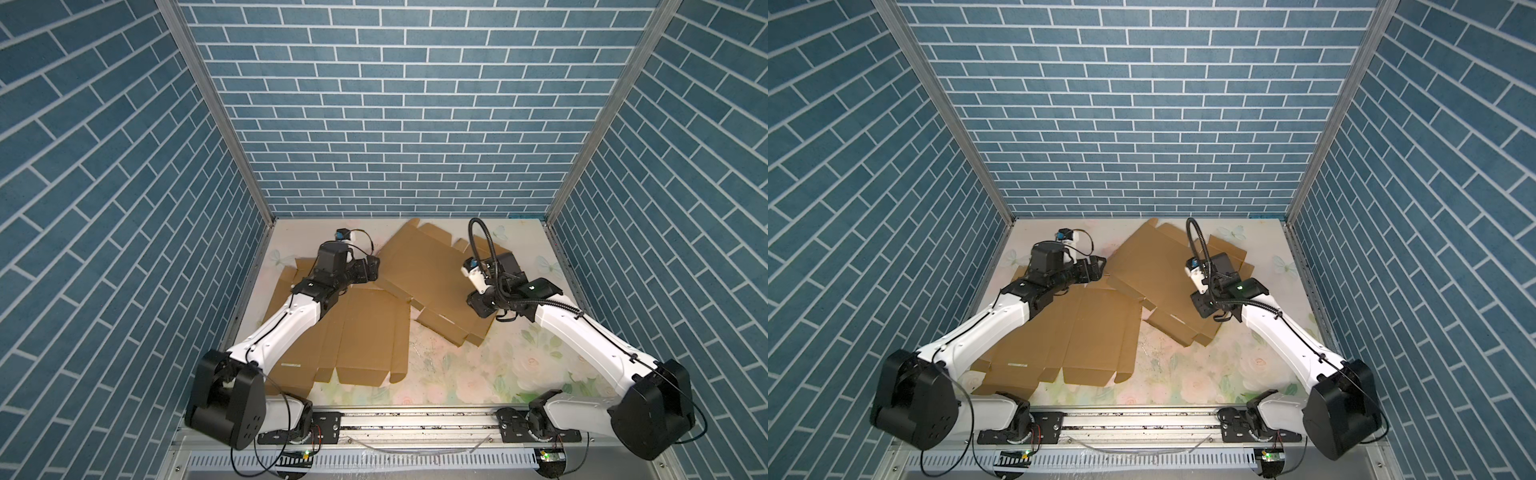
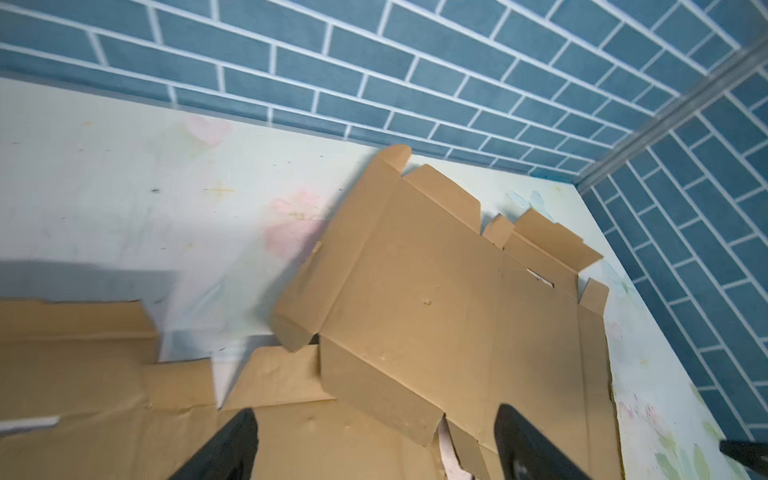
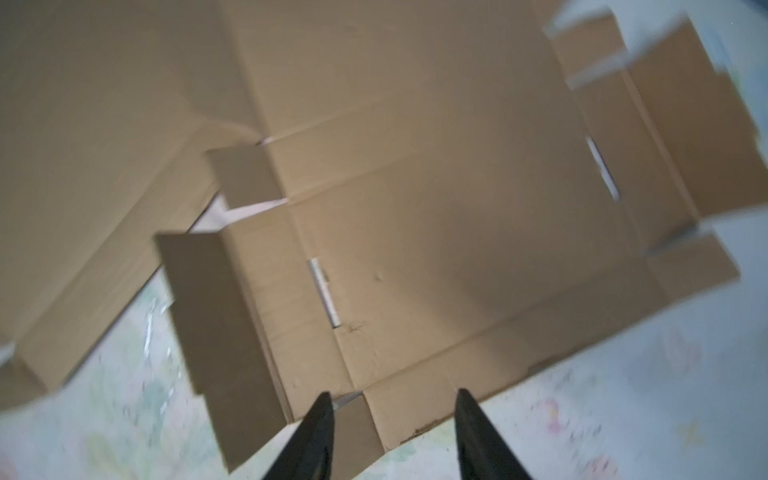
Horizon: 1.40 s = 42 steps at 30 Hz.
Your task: Fold the paper box
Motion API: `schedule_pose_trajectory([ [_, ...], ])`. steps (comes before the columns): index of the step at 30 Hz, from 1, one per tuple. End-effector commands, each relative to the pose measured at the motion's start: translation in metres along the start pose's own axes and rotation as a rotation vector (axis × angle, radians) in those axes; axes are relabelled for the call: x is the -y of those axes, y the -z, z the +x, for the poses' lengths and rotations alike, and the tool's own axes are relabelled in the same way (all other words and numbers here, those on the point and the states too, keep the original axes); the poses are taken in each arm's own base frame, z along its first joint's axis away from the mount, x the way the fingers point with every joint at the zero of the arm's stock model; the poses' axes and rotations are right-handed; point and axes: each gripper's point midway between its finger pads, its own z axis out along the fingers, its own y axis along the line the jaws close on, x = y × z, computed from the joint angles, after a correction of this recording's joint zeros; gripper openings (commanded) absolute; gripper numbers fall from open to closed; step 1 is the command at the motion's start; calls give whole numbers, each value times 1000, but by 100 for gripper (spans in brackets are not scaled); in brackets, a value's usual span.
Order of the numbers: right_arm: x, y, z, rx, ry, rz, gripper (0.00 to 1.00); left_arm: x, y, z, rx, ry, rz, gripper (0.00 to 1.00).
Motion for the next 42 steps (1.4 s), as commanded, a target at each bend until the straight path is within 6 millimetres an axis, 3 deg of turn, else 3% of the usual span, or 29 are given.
schedule_pose_trajectory([
  [1,50,-12,9,-61,-622,121,42,31,-30,15,-88,-121,47,89],
  [4,59,-33,37,-98,-883,85,42,59,-63,32,-160,-171,104,89],
  [7,67,-41,50,-70,-988,79,46,76,-91,52,-212,-199,133,89],
  [11,79,-59,63,-86,-1044,79,56,77,-117,85,-274,-195,138,89],
  [13,82,-69,60,-65,-1067,40,59,72,-125,97,-294,-172,131,89],
  [17,87,-84,52,-22,-1096,1,61,64,-129,112,-308,-148,120,89],
  [26,89,-109,57,-3,-1153,-25,60,49,-133,142,-351,-116,100,89],
  [29,89,-113,54,14,-1150,-45,55,45,-134,152,-364,-98,100,88],
  [39,92,-120,50,47,-1127,-46,23,44,-129,162,-379,-82,112,88],
  [42,94,-117,43,74,-1121,-48,21,45,-129,164,-386,-82,116,88],
])
